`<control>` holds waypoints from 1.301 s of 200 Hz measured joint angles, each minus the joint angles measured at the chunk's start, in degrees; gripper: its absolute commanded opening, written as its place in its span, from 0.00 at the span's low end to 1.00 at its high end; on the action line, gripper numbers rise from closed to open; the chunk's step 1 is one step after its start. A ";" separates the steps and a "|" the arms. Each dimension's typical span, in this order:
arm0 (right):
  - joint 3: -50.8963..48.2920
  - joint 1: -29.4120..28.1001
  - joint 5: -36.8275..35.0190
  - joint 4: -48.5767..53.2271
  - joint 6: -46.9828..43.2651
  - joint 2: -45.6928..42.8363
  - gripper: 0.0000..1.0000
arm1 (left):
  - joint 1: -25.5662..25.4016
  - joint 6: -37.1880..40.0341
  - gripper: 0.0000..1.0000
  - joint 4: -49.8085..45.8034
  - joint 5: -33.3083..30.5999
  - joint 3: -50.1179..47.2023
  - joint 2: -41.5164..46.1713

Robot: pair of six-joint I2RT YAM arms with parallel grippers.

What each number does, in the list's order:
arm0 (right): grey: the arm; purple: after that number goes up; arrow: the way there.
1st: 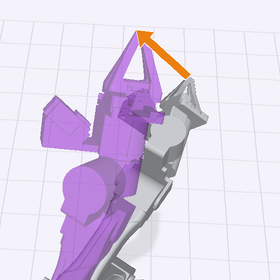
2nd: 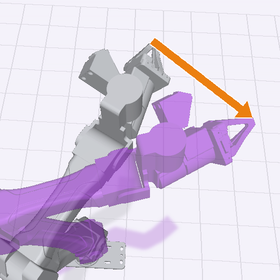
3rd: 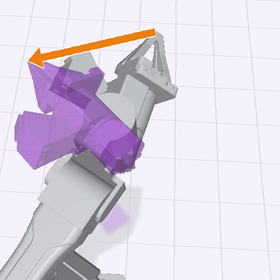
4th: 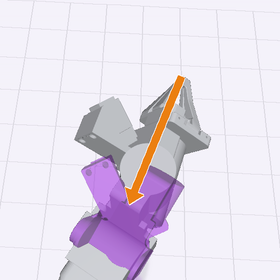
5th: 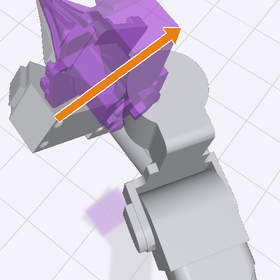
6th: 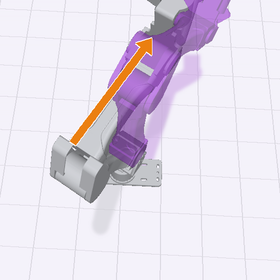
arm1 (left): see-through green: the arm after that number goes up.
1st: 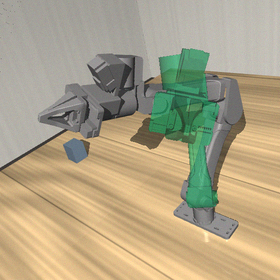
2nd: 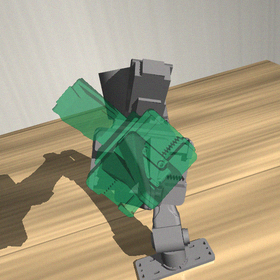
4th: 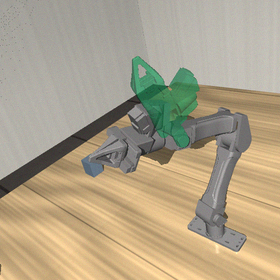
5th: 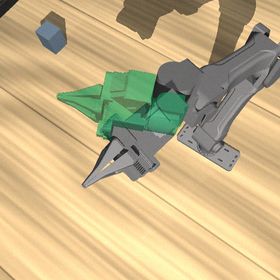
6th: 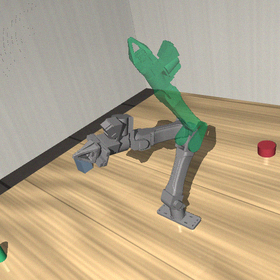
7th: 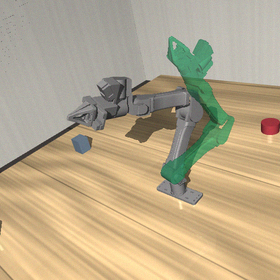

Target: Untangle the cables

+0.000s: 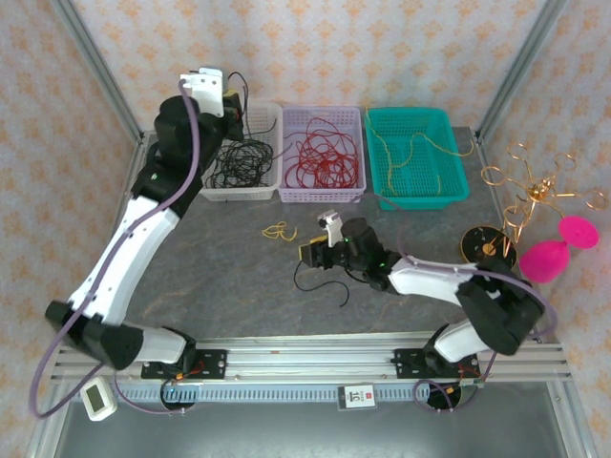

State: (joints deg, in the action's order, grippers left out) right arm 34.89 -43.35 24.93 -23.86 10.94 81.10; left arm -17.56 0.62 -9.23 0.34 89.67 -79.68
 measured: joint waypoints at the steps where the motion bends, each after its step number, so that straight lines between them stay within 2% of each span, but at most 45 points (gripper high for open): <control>1: -0.04 0.00 -0.04 0.11 0.04 -0.20 0.49 | 0.11 0.00 0.00 0.00 -0.11 0.00 -0.20; 59: -5.88 0.00 -6.64 9.97 2.91 -14.38 0.50 | 5.42 -5.55 0.00 4.13 -15.61 -0.04 -15.19; 91: -6.73 0.00 -10.49 14.99 3.91 -17.46 0.50 | 7.08 -9.57 0.00 7.78 -17.29 -2.56 -19.74; 112: -6.10 0.00 -12.76 19.08 4.70 -16.61 0.50 | 7.91 -11.58 0.14 9.64 -15.74 -4.15 -23.30; 135: -3.19 0.00 -15.04 25.09 6.43 -13.38 0.50 | 8.31 -13.38 0.17 9.94 -13.03 -4.46 -28.63; 143: -2.34 0.00 -15.43 26.73 7.19 -12.59 0.50 | 8.39 -13.94 0.23 9.84 -12.15 -4.81 -30.16; 162: -1.75 0.00 -15.26 29.27 8.57 -12.02 0.52 | 8.57 -14.88 0.48 9.07 -10.12 -6.05 -31.85; 173: -1.75 0.00 -14.49 30.62 8.85 -11.69 0.53 | 8.57 -14.36 0.57 8.61 -9.09 -6.86 -31.65; 190: -1.42 0.00 -13.27 32.09 8.79 -9.66 0.54 | 8.57 -14.73 0.62 8.31 -8.09 -8.04 -29.90; 219: -1.29 -0.04 -10.93 32.63 8.20 -4.74 0.54 | 8.57 -14.08 0.76 7.89 -5.35 -13.42 -19.61; 236: -1.25 -0.72 -10.25 32.63 6.73 -3.15 0.52 | 8.57 -14.12 0.76 7.80 -4.13 -17.25 -11.63; 260: 1.38 -3.82 -10.12 34.12 2.32 -0.81 0.54 | 8.55 -14.29 0.71 8.50 -2.10 -24.52 -0.26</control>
State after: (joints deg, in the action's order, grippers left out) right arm 36.27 -47.18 14.81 10.26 13.26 80.29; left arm -9.02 -13.67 -0.73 -1.76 65.14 -79.94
